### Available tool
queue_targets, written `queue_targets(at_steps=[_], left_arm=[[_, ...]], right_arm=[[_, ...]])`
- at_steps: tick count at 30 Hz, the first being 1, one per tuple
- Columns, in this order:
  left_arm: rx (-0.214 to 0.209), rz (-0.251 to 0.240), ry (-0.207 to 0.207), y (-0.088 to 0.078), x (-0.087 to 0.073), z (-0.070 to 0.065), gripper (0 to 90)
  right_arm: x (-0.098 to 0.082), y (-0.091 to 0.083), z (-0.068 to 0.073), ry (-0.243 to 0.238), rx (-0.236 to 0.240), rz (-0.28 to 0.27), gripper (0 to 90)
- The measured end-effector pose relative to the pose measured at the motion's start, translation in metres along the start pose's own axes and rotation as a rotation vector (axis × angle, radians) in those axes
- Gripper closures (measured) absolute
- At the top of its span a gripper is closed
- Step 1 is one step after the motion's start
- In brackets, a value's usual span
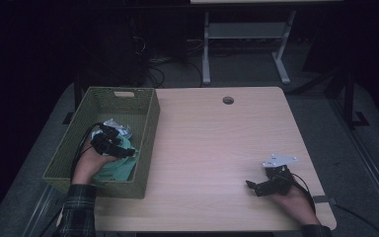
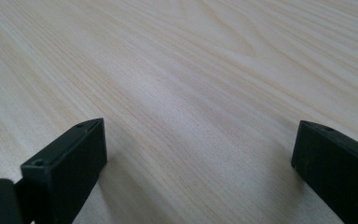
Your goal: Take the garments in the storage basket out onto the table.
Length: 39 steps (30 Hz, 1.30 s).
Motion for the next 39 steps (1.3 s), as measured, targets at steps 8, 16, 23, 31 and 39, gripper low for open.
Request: queue_targets(at_steps=[8,16,23,31,39], left_arm=[[-0.006,0.084,0.024,0.009,-0.009,-0.004,19.9],[-0.012,0.168,-0.002,0.012,-0.017,-0.004,32.9],[-0.014,0.198,-0.022,0.011,-0.019,-0.002,54.8],[-0.036,0.196,-0.079,0.004,-0.017,0.000,80.5],[-0.054,0.114,-0.090,-0.008,-0.008,0.003,81.7]], right_arm=[[0.000,0.000,0.000,0.000,0.000,0.000,3.0],[0.000,0.000,0.000,0.000,0.000,0.000,3.0],[0.000,0.000,0.000,0.000,0.000,0.000,3.0],[0.000,0.000,0.000,0.000,0.000,0.000,3.0],[0.000,0.000,0.000,0.000,0.000,0.000,3.0]])
Point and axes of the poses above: each handheld gripper's, and its own axes: y roughly forward along the jaws, x roughly out of its top, z roughly to its left, the point moved 8 cm from there along y, roughly forward along the jaws, and after that the axes turned 13 degrees about x, right-handed, at the moved point
